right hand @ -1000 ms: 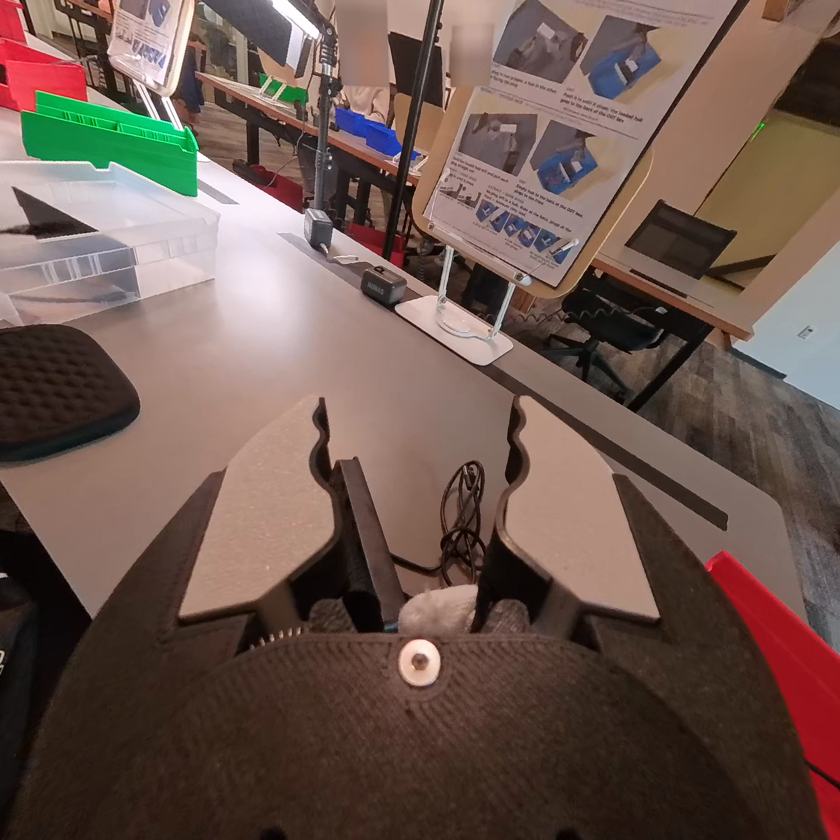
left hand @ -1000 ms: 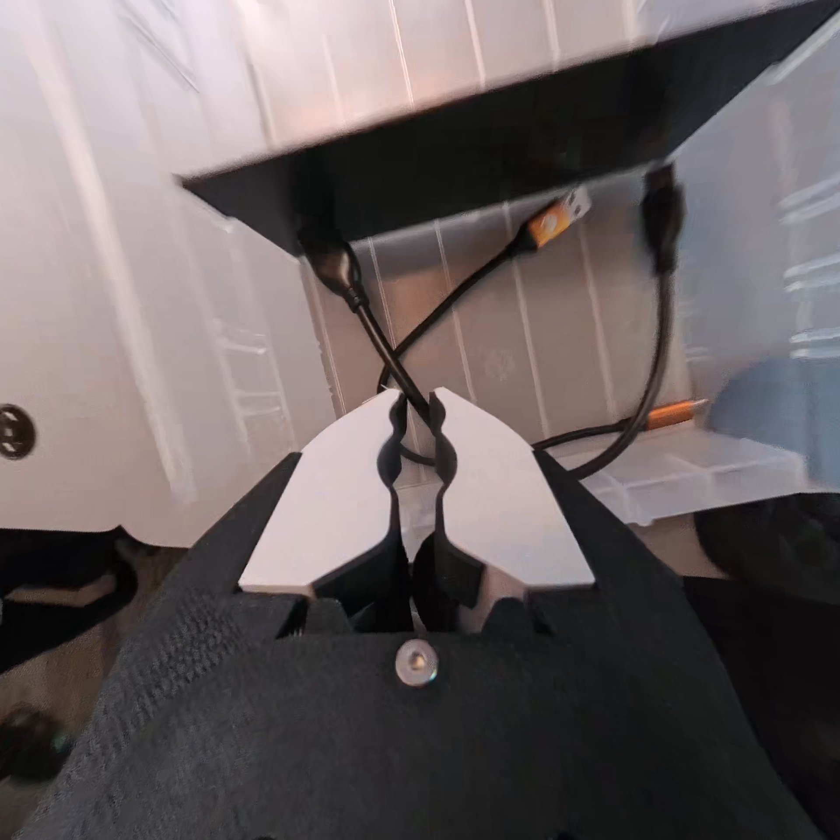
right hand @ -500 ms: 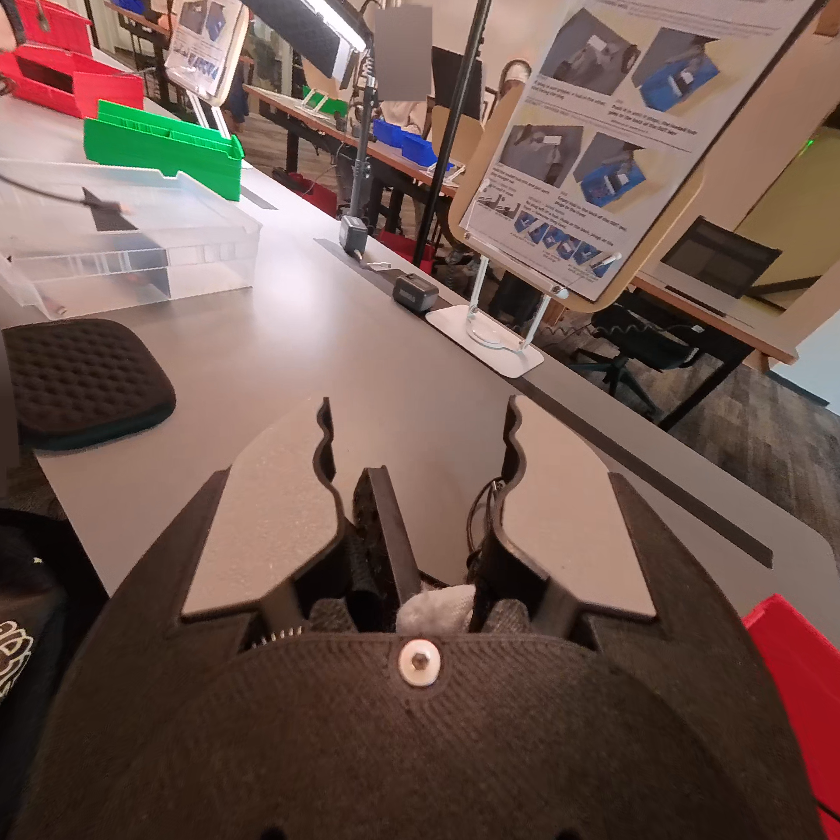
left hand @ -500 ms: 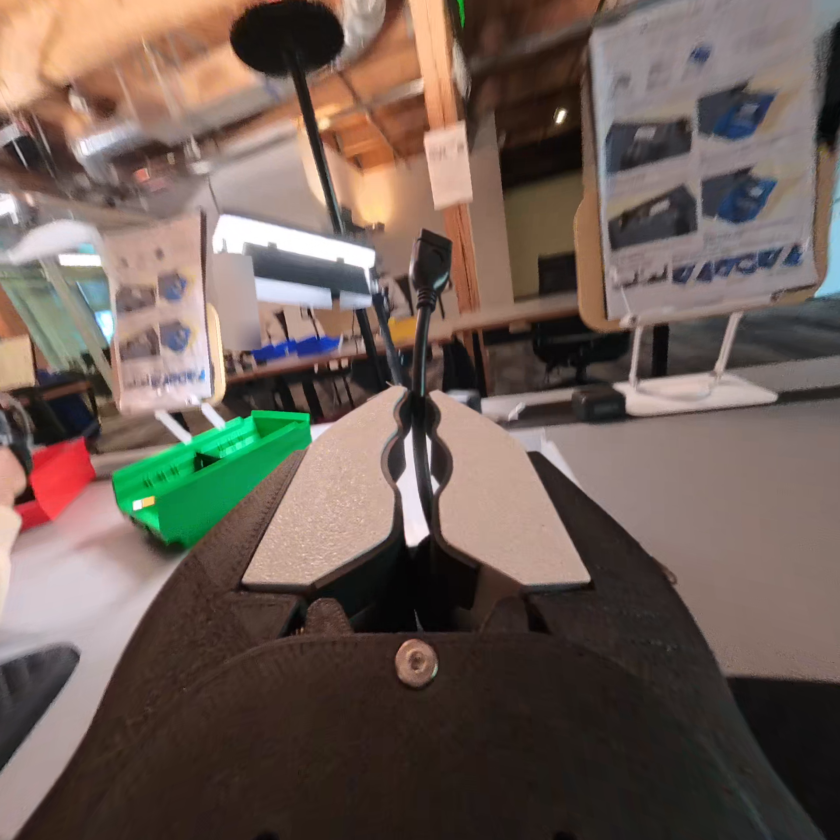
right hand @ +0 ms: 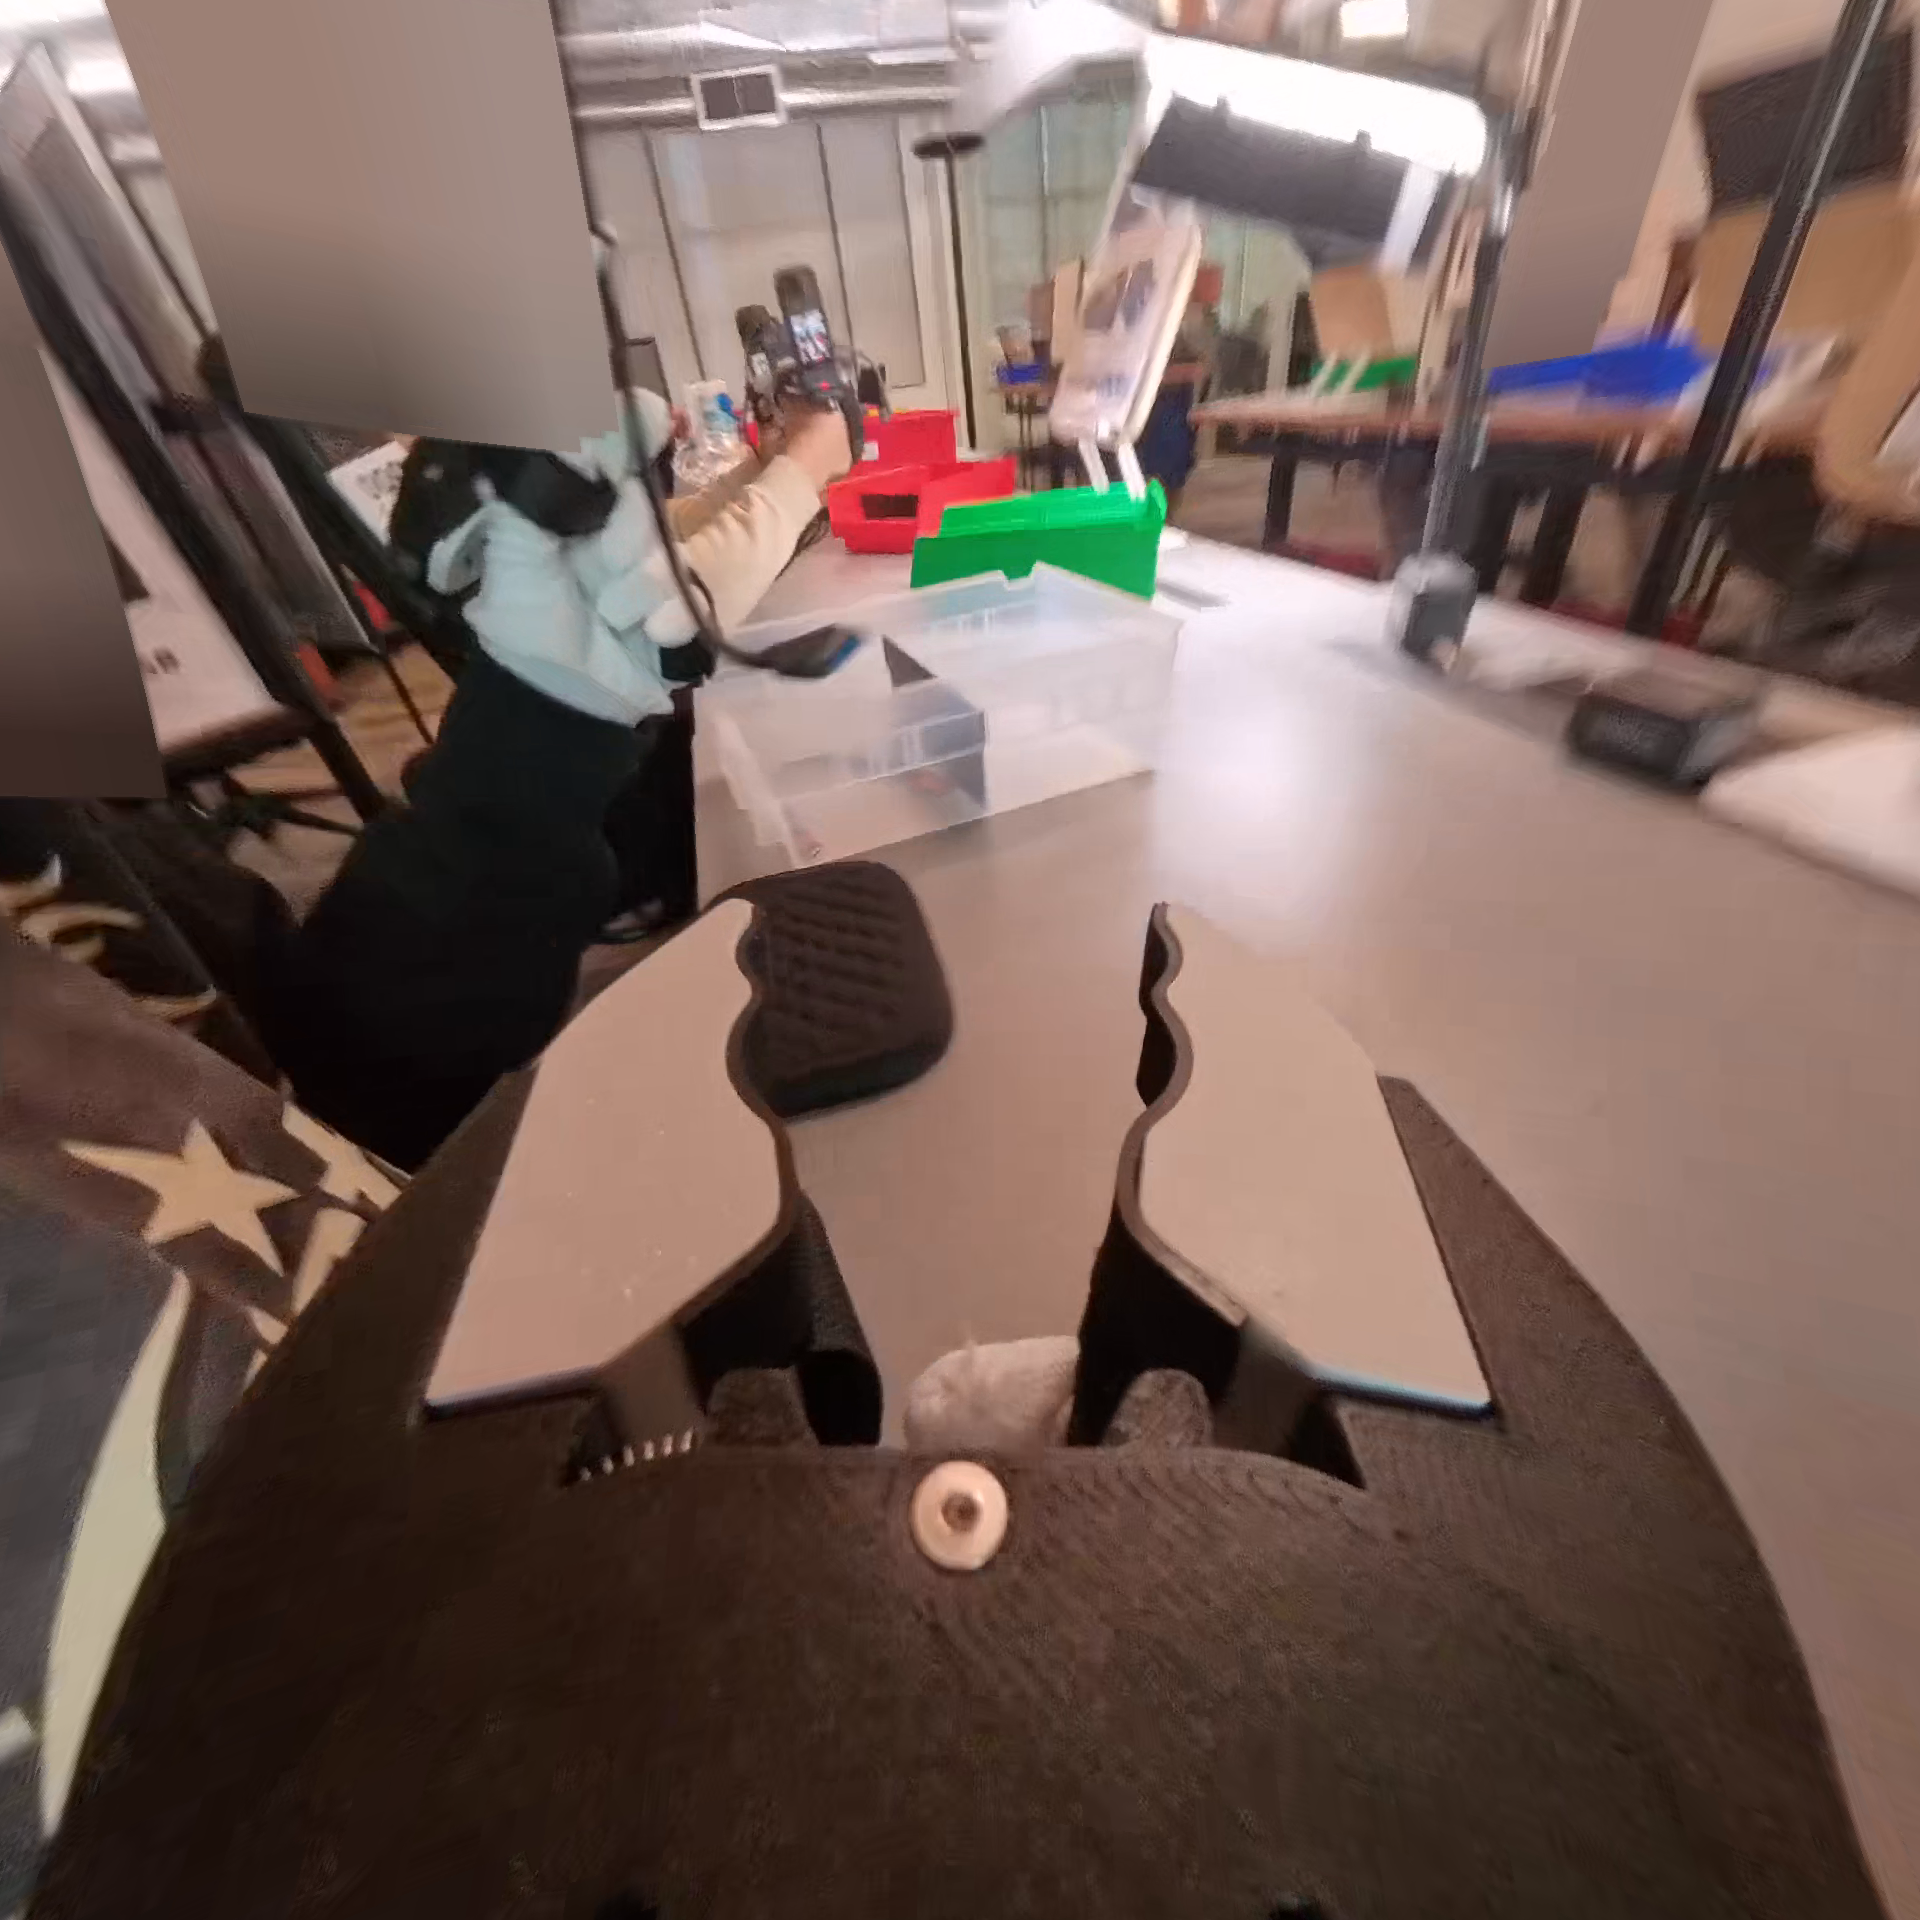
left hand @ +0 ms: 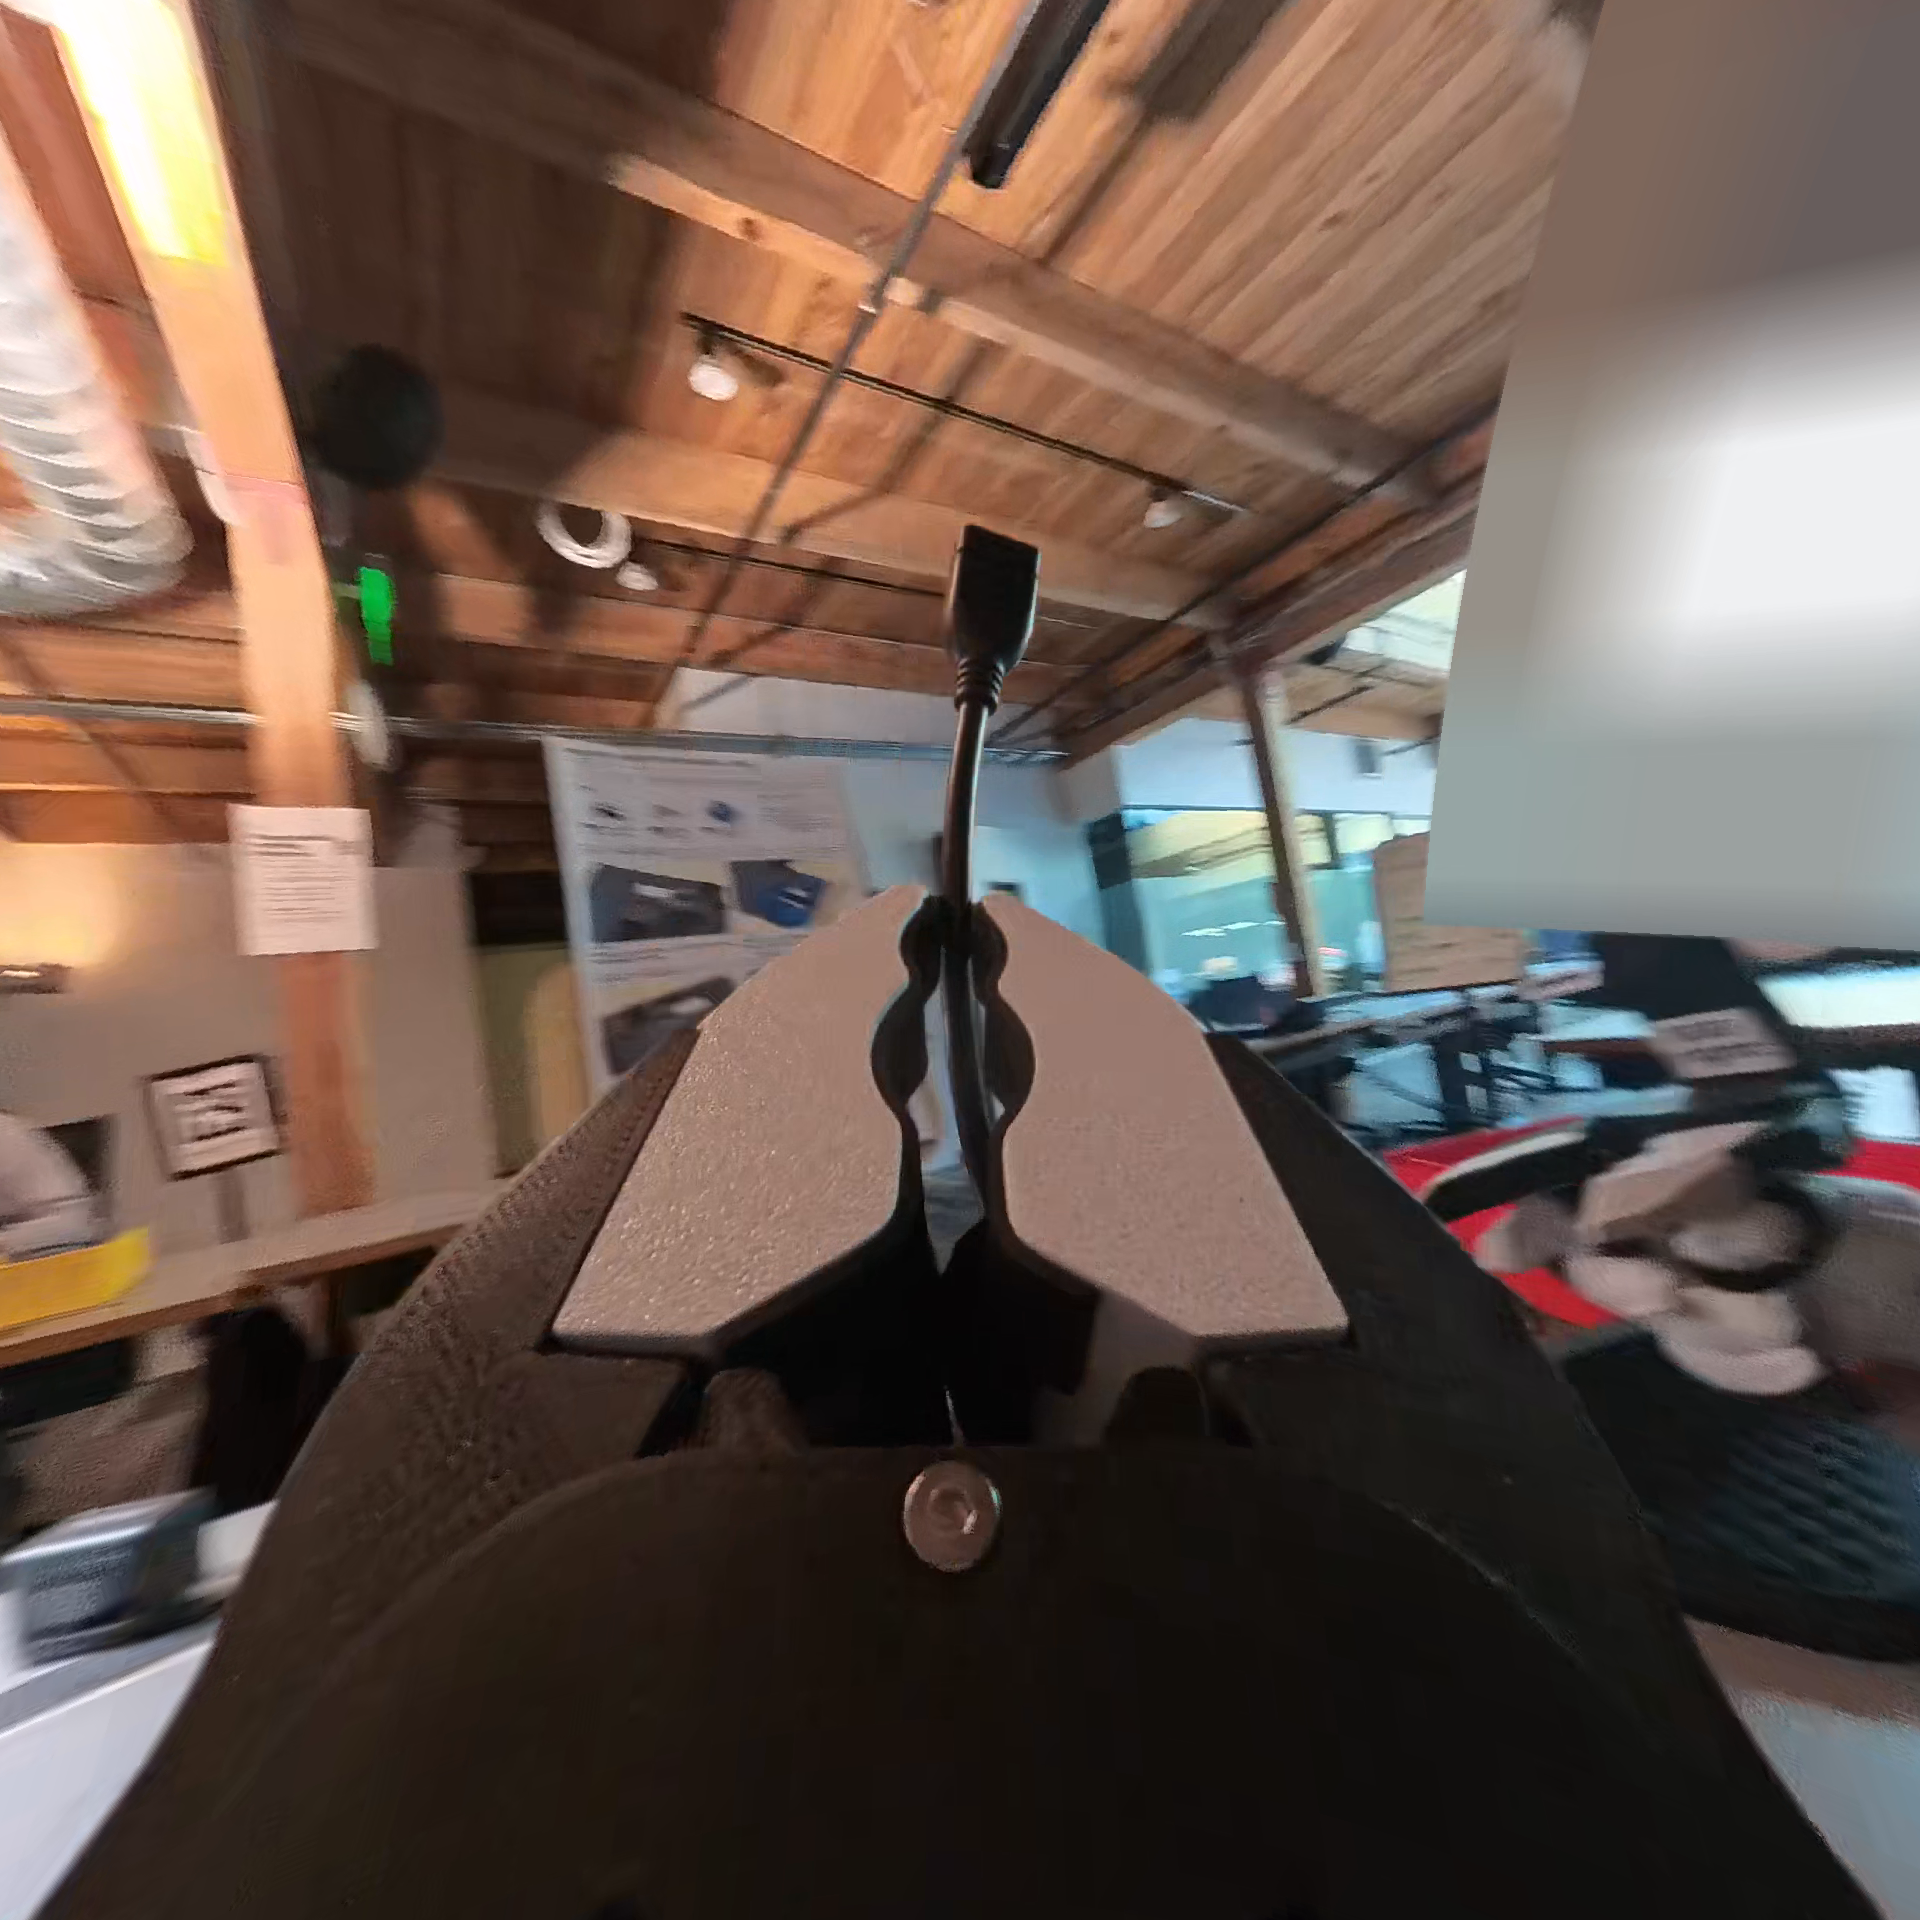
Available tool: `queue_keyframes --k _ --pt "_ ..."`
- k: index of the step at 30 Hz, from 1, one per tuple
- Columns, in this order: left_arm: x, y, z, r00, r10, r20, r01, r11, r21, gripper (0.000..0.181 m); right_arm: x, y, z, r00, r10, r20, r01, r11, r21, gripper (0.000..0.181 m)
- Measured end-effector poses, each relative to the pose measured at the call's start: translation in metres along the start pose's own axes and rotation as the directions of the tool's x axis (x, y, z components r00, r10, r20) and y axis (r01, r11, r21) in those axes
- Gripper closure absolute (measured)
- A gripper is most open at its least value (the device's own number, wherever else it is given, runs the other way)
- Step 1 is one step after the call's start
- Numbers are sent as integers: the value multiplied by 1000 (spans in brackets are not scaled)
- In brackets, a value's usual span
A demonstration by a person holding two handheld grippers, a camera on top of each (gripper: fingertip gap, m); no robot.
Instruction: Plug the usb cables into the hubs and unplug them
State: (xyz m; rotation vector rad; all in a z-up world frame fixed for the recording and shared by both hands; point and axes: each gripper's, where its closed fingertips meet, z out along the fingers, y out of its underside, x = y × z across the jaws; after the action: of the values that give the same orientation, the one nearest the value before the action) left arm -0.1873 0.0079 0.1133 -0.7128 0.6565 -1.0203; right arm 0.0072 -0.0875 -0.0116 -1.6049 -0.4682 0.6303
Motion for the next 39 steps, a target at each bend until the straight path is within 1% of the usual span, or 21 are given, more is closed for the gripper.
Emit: queue_keyframes --k 2,4,6,7,11,15,17,20,22,25,28,29,30,32,33,34,35,36,37,38,39 --pt "21 12 9 997 -26 -66 25 999 -19 176 -4 16 14 987 150 64 -147 988 -42 111" --pt "33 21 15 996 -5 -89 0 998 -59 176 -17 25 23 945 280 171 -272 960 -68 112" --pt "41 24 17 994 27 -104 -34 997 -68 176 -26 29 29 897 370 242 -359 929 -90 114" --pt "45 24 18 992 26 -121 -34 997 -64 176 -26 31 33 884 396 246 -386 918 -91 116" --pt "52 28 17 989 20 -146 -32 996 -78 176 -27 35 41 846 462 266 -458 885 -82 125" --pt "57 33 14 985 -47 -169 34 996 -81 176 -22 49 48 821 519 238 -508 854 -110 130" --pt "58 36 13 984 -60 -169 47 995 -83 176 -30 49 49 790 541 289 -527 840 -131 144" --pt "59 39 14 983 -63 -173 48 995 -89 176 -43 49 49 744 562 362 -537 825 -177 153" --pt "61 39 14 980 -73 -183 58 994 -89 177 -46 48 49 739 558 377 -534 827 -177 160" --pt "65 41 14 975 -77 -206 59 994 -96 176 -45 48 49 735 563 378 -539 823 -178 162" --pt "68 43 15 972 -83 -221 60 992 -106 176 -48 47 46 724 563 399 -537 823 -186 170" --pt "68 43 15 971 -89 -221 67 992 -108 176 -50 48 46 738 538 407 -509 840 -188 170" --pt "68 44 15 970 -107 -220 83 990 -114 176 -50 47 45 772 493 402 -467 868 -167 171" --pt "61 53 16 966 -178 -186 150 976 -156 175 -49 33 42 874 299 382 -310 950 -35 171" --pt "56 59 16 959 -230 -166 200 963 -181 172 -44 27 40 938 163 305 -180 983 26 171" --pt "51 68 16 946 -294 -137 264 943 -204 164 -36 24 37 982 -1 188 -9 999 54 172" --pt "46 79 14 922 -374 -100 344 910 -231 155 -28 18 33 979 -194 57 190 980 60 171" --pt "43 93 12 881 -468 -64 437 859 -267 149 -21 11 26 922 -380 -80 384 922 43 171" --pt "44 109 9 820 -571 -37 535 788 -304 145 -18 2 20 823 -536 -188 548 836 14 172" --pt "48 124 10 737 -676 -20 632 699 -336 143 -19 -7 13 717 -645 -265 665 746 -15 171" --pt "58 137 12 629 -777 -27 711 589 -384 139 -22 -14 9 633 -709 -312 738 674 -34 172"
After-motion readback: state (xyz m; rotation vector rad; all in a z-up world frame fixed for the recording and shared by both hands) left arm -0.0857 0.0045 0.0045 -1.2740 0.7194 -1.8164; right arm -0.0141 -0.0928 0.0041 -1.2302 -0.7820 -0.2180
